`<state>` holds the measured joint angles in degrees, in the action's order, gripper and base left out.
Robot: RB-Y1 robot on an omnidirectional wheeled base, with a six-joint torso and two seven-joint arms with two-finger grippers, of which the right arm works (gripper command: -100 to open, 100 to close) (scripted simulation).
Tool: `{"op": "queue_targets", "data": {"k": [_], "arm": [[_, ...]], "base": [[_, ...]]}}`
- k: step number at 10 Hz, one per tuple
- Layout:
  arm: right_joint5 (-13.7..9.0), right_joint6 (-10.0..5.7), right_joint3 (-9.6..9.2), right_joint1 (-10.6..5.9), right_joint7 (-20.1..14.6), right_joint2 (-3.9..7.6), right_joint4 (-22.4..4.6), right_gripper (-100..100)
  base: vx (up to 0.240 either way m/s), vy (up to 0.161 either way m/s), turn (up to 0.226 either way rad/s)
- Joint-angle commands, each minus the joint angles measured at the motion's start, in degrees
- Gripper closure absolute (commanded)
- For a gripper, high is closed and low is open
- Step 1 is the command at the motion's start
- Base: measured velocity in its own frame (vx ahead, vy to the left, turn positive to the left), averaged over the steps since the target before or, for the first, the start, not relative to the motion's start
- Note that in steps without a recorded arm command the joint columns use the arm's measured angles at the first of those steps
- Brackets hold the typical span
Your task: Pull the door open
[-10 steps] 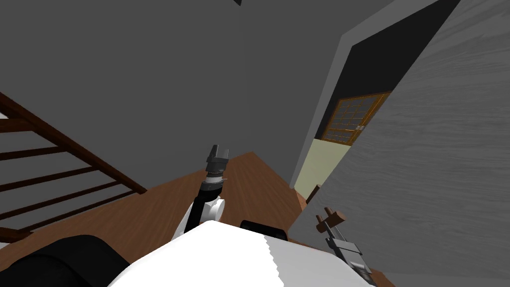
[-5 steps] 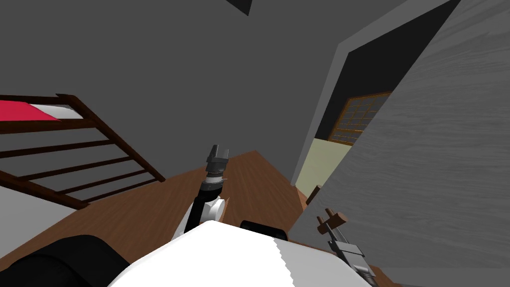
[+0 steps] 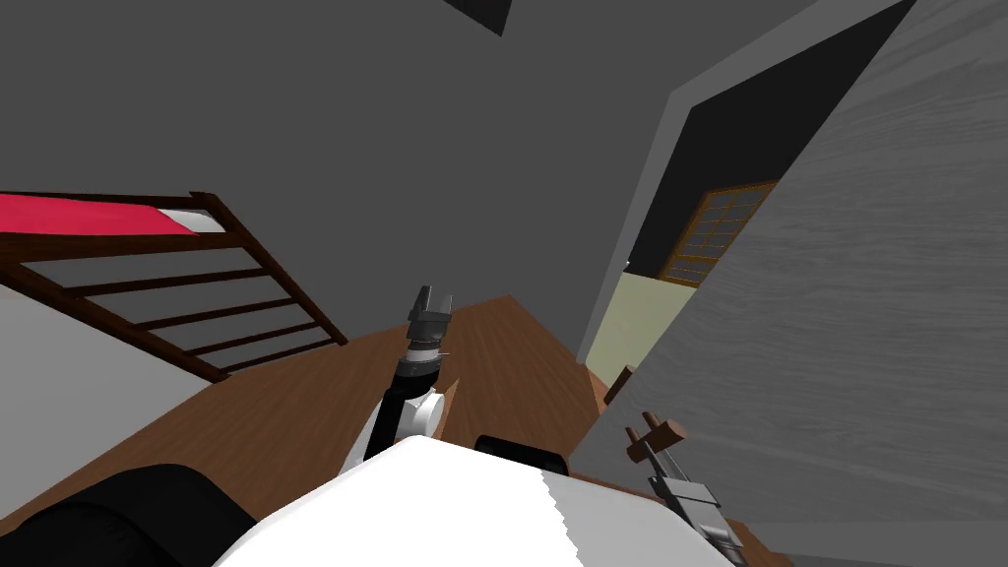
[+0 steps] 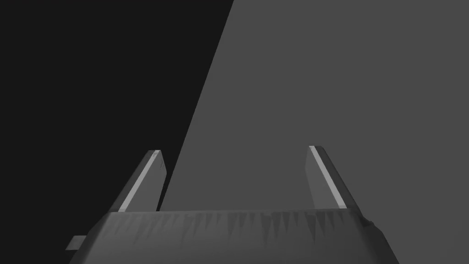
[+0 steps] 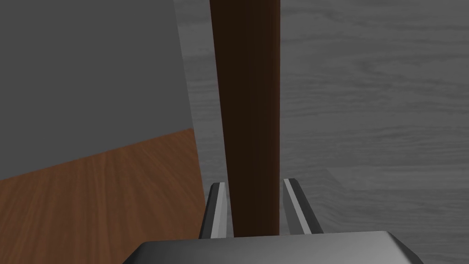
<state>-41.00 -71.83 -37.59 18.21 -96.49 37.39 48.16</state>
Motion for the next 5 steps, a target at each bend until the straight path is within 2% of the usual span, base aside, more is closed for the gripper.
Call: {"op": "queue_targets", "data": {"k": [1,5], "arm": [[0.2,-0.44,-0.35,-0.03,-0.5,0.09,-0.7,100],[0.8,-1.70,-1.05,-0.66,-1.8,0.40,-2.4,100]], "base": [[-0.219,-0.029,0.119],[-0.204,-0.059,0.144]]}}
